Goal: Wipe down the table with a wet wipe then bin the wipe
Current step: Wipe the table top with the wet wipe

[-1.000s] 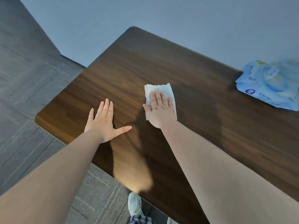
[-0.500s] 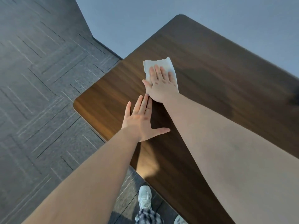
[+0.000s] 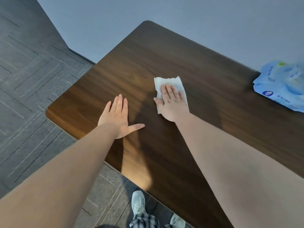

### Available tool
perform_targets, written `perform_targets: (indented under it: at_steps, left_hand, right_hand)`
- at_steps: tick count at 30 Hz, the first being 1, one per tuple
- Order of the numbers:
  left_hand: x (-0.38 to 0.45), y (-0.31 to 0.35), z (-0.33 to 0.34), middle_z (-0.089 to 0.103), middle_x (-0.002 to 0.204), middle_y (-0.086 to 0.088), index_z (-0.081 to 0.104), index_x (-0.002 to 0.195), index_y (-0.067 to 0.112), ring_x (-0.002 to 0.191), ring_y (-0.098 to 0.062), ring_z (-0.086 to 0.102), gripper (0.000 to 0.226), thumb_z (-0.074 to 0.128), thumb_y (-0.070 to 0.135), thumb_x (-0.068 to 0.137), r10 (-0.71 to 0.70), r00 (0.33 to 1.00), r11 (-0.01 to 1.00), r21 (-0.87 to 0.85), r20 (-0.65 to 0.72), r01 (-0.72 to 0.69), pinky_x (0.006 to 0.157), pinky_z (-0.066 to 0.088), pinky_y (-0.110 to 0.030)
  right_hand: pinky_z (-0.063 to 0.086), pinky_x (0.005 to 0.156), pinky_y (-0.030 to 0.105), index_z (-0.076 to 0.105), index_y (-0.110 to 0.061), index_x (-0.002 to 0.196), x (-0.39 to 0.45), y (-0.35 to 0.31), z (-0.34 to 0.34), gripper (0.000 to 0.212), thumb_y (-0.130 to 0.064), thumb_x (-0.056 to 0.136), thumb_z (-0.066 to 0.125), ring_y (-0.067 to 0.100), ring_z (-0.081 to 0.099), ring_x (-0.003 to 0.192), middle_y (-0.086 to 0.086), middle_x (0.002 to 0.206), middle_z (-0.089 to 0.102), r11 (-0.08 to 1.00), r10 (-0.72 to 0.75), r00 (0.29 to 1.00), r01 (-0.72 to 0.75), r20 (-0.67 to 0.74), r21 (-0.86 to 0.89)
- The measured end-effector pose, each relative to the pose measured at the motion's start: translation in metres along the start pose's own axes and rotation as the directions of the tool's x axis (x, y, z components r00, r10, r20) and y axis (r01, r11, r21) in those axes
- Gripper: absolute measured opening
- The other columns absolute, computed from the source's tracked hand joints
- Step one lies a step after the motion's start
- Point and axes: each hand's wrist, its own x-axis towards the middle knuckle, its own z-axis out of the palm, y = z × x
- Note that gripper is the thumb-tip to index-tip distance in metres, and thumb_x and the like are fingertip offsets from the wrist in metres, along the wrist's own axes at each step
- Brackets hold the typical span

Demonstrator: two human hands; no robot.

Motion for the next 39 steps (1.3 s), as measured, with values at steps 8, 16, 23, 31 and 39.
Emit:
perform_targets:
  at_steps: [8,16,23,31,39]
  left_hand:
    - [-0.006,0.105,-0.023,-0.015,0.159,-0.003,-0.011,0.149,0.011,0.146,-0.014,-0.013,0.096,0.000,0.075,0.079,0.229,0.972,0.972,0.063,-0.045,-0.226,0.120,0.000,-0.038]
    - [-0.011,0.268,-0.036,-0.013,0.160,-0.003,-0.008,0.150,0.012,0.146,-0.014,-0.013,0.096,0.010,0.077,0.081,0.490,0.869,0.871,0.056,-0.071,-0.487,0.119,-0.002,-0.037]
    - [-0.028,0.386,-0.029,-0.015,0.159,-0.002,-0.011,0.150,0.013,0.146,-0.013,-0.014,0.099,0.010,0.079,0.079,0.626,0.779,0.773,0.155,-0.037,-0.615,0.119,-0.001,-0.037]
    - [-0.029,0.435,-0.021,-0.019,0.158,-0.007,-0.015,0.148,0.010,0.145,-0.019,-0.019,0.112,0.004,0.085,0.068,0.594,0.804,0.794,0.177,-0.024,-0.581,0.118,-0.005,-0.044]
    - [-0.028,0.435,-0.023,-0.021,0.158,-0.005,-0.016,0.148,0.011,0.144,-0.017,-0.020,0.113,0.002,0.086,0.066,0.587,0.810,0.801,0.158,-0.019,-0.577,0.118,-0.006,-0.043]
  right_hand:
    - [-0.014,0.116,0.037,-0.017,-0.025,0.147,-0.102,0.142,0.005,0.064,-0.057,0.094,0.001,0.013,-0.019,0.144,-0.004,0.158,-0.019,0.952,0.305,0.952,-0.305,-0.010,0.037]
    - [-0.014,0.113,0.035,-0.015,-0.024,0.148,-0.233,0.291,0.011,0.064,-0.055,0.096,0.004,0.014,-0.016,0.145,-0.003,0.158,-0.018,0.776,0.622,0.783,-0.612,-0.021,0.151]
    - [-0.004,0.119,0.039,-0.007,-0.019,0.149,-0.355,0.396,0.033,0.065,-0.053,0.096,0.009,0.015,-0.009,0.146,0.000,0.160,-0.008,0.550,0.827,0.561,-0.797,-0.030,0.250]
    - [-0.005,0.118,0.039,-0.007,-0.019,0.149,-0.440,0.452,0.049,0.065,-0.053,0.097,0.009,0.016,-0.009,0.146,0.001,0.160,-0.008,0.412,0.905,0.426,-0.867,-0.010,0.280]
    - [-0.006,0.117,0.040,-0.009,-0.016,0.149,-0.433,0.440,0.048,0.064,-0.051,0.097,0.007,0.019,-0.011,0.146,0.004,0.159,-0.011,0.367,0.920,0.391,-0.888,0.034,0.278]
